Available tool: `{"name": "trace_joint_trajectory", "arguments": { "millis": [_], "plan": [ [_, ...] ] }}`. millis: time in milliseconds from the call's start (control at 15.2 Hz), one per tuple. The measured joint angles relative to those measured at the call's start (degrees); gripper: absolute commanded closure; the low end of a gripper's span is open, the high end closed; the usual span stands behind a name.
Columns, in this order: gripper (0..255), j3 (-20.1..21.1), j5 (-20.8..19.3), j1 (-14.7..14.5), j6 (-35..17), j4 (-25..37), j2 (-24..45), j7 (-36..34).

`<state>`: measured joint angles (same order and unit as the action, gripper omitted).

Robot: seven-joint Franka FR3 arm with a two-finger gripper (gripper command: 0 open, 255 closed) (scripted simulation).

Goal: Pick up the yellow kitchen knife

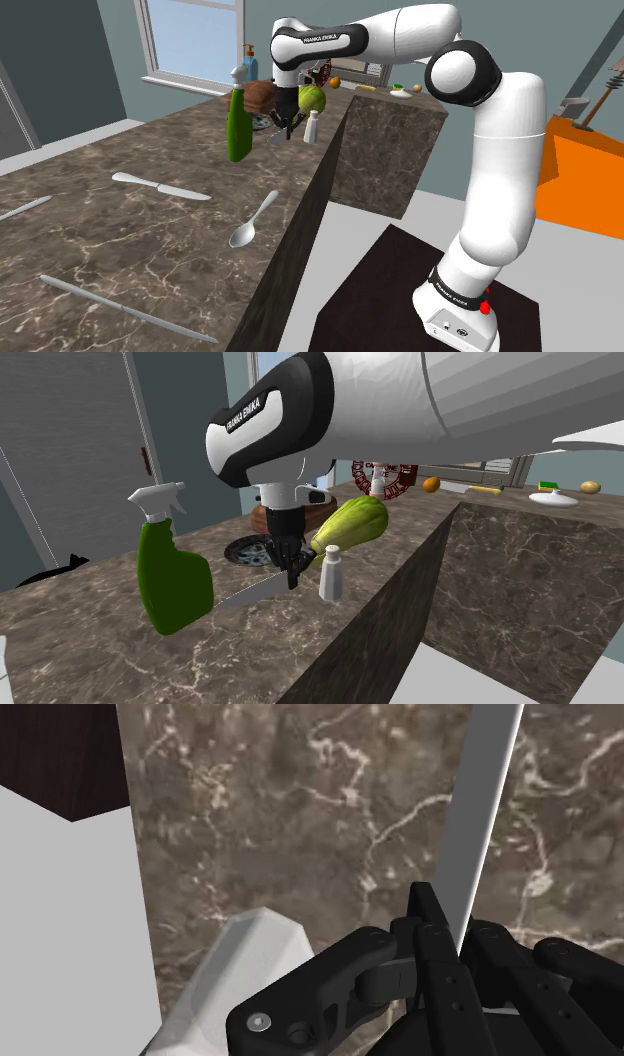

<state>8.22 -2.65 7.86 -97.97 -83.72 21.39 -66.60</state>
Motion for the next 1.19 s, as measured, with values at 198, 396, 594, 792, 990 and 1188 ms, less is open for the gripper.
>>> {"name": "trace_joint_trajectory", "arguments": {
  "millis": [198,396,594,792,990,1188],
  "plan": [
    [255,-0.02,-0.02,0.01,0.48,0.65,0.17,0.05],
    [255,0.00,0.00,-0.04,2.48,2.66,0.17,0.08],
    [255,0.03,0.01,-0.11,4.65,4.75,0.07,0.08],
    [255,0.05,-0.04,-0.23,7.17,7.77,0.56,0.09],
    [255,0.08,-0.07,-0.37,9.60,10.41,0.79,0.03],
    [255,0.07,-0.09,-0.38,11.54,12.56,0.98,0.13]
  ]
}}
